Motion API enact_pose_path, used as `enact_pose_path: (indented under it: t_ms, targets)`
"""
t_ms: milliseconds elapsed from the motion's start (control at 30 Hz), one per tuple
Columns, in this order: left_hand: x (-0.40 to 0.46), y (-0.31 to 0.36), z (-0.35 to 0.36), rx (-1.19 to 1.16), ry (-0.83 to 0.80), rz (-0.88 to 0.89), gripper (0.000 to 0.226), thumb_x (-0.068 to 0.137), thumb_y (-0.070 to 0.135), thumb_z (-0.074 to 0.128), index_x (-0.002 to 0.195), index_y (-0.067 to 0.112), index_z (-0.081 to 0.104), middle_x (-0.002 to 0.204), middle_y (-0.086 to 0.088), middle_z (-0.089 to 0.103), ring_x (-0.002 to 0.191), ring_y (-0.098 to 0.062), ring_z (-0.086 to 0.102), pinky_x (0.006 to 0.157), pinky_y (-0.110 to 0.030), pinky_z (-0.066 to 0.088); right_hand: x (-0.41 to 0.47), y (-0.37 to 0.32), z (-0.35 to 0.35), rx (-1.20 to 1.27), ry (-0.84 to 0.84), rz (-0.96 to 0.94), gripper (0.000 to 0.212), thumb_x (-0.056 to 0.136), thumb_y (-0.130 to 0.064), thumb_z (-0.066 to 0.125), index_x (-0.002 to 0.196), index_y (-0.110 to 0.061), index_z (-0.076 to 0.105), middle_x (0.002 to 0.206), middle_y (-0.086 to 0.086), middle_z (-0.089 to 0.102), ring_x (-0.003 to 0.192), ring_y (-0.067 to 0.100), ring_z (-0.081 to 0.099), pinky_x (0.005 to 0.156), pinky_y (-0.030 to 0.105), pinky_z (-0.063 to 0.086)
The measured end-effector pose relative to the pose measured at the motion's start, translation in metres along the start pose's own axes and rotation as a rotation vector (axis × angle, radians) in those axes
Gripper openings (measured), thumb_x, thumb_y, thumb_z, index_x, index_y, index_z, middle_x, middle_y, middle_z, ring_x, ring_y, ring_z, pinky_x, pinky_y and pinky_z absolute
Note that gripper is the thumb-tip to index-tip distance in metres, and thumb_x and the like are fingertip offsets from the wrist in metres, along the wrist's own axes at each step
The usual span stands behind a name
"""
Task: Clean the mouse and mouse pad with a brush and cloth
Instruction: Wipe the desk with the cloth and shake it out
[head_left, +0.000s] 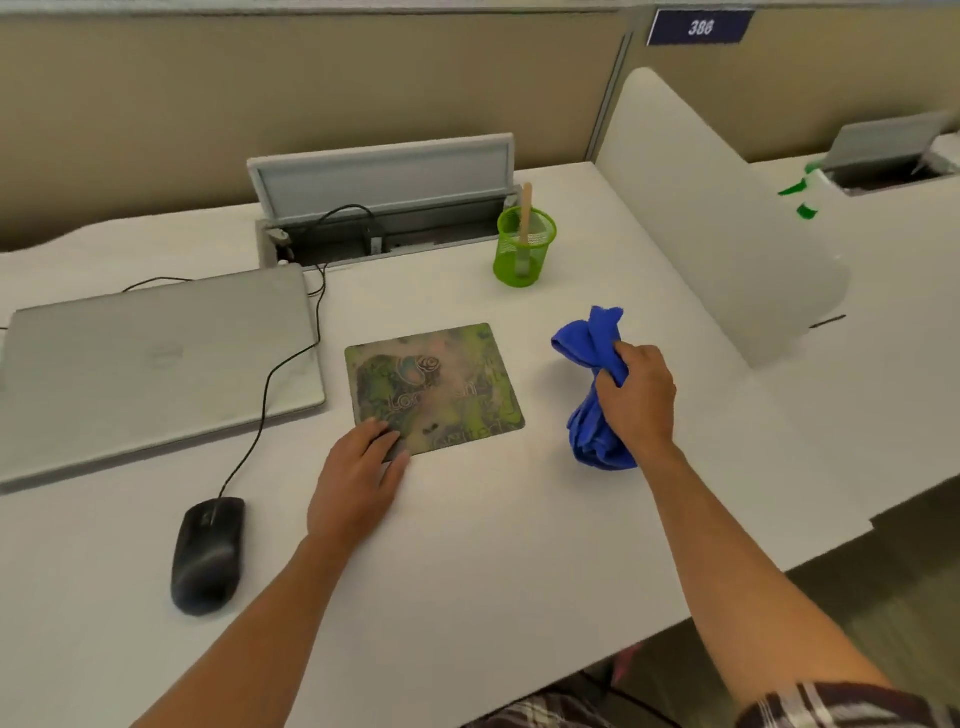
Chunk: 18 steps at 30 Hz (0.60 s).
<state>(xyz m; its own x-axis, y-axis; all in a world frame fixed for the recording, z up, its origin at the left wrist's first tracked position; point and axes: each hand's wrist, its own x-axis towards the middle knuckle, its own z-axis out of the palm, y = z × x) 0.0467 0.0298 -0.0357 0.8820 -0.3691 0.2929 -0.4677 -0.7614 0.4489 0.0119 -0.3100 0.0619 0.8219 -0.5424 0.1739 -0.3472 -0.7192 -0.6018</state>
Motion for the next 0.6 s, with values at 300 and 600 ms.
enact_pose_path:
  t_ms: [300, 600]
  targets:
    - [-0.002, 0.002, 0.004, 0.043, -0.01, -0.061, 0.041, 0.094, 0.04, 0.048, 0.113, 0.01, 0.07, 0.123, -0.004, 0.063, 0.116, -0.02, 0.056, 0.103, -0.031, 0.04, 0.072, -0.018, 0.034, -0.352, -0.167, -0.227, 0.036, 0.092, -0.009, 0.053, 0.128, -0.01, 0.051, 0.116, 0.014, 0.05, 0.074, 0.029, 0.056, 0.064, 0.039, 0.049]
    - [0.0, 0.007, 0.0, 0.052, -0.004, -0.075, 0.034, 0.094, 0.035, 0.054, 0.112, 0.011, 0.07, 0.122, -0.004, 0.063, 0.116, -0.019, 0.056, 0.105, -0.024, 0.036, 0.098, -0.021, 0.069, -0.446, -0.23, -0.272, 0.036, 0.094, -0.014, 0.053, 0.129, -0.007, 0.045, 0.115, 0.017, 0.049, 0.083, 0.031, 0.056, 0.059, 0.039, 0.044]
